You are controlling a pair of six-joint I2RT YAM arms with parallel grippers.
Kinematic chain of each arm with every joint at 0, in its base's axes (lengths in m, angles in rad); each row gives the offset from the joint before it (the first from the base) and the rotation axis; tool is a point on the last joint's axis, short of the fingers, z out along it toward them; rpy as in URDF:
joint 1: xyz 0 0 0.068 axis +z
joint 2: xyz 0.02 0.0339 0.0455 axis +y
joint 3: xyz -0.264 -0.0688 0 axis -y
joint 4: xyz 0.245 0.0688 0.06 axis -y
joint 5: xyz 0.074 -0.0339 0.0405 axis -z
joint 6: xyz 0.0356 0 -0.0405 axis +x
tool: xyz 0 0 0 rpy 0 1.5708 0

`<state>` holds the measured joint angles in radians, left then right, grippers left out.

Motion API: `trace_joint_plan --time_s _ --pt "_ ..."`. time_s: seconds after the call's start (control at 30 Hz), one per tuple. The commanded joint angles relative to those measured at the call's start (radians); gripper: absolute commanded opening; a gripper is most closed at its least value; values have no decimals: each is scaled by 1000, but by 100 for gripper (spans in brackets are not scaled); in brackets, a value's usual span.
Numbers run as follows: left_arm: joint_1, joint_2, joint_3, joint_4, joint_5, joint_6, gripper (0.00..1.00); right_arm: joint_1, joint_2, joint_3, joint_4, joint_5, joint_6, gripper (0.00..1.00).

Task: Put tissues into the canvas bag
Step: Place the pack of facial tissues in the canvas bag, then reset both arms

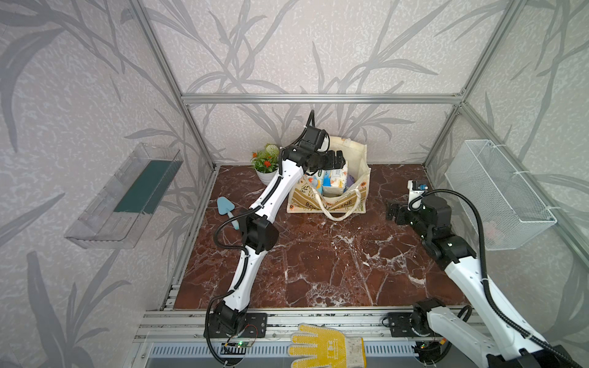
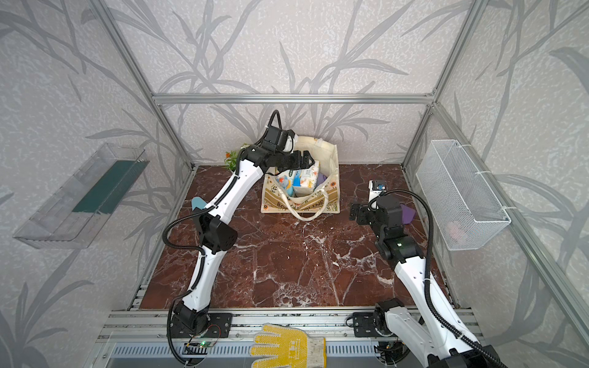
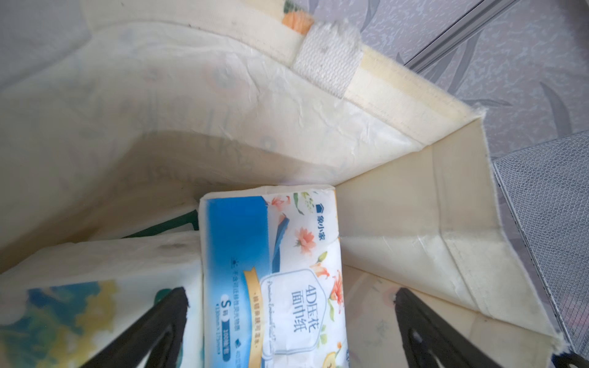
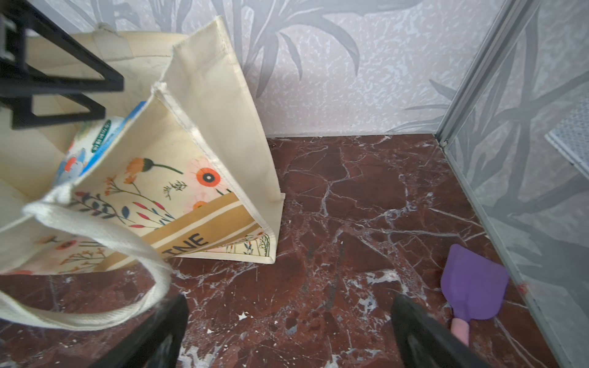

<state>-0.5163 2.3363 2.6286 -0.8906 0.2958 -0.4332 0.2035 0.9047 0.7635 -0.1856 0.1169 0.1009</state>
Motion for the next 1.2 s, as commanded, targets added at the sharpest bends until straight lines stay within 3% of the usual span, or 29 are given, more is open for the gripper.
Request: trace_joint_plan --time_s 0.0,0.47,0.67,0.97,1.17 --pt "-21 -97 23 -18 -50 61 99 -4 -23 -68 65 71 -90 99" --pt "-53 -326 -267 52 -143 154 99 -6 0 -328 363 88 -181 99" --pt "-59 -482 -525 184 -205 184 99 -16 63 -441 589 118 -164 99" --pt "-62 -651 -774 306 -302 203 99 -29 346 -445 888 82 -196 99" --pt "-61 -820 -1015 381 -475 267 99 -33 586 -385 1029 21 -225 99"
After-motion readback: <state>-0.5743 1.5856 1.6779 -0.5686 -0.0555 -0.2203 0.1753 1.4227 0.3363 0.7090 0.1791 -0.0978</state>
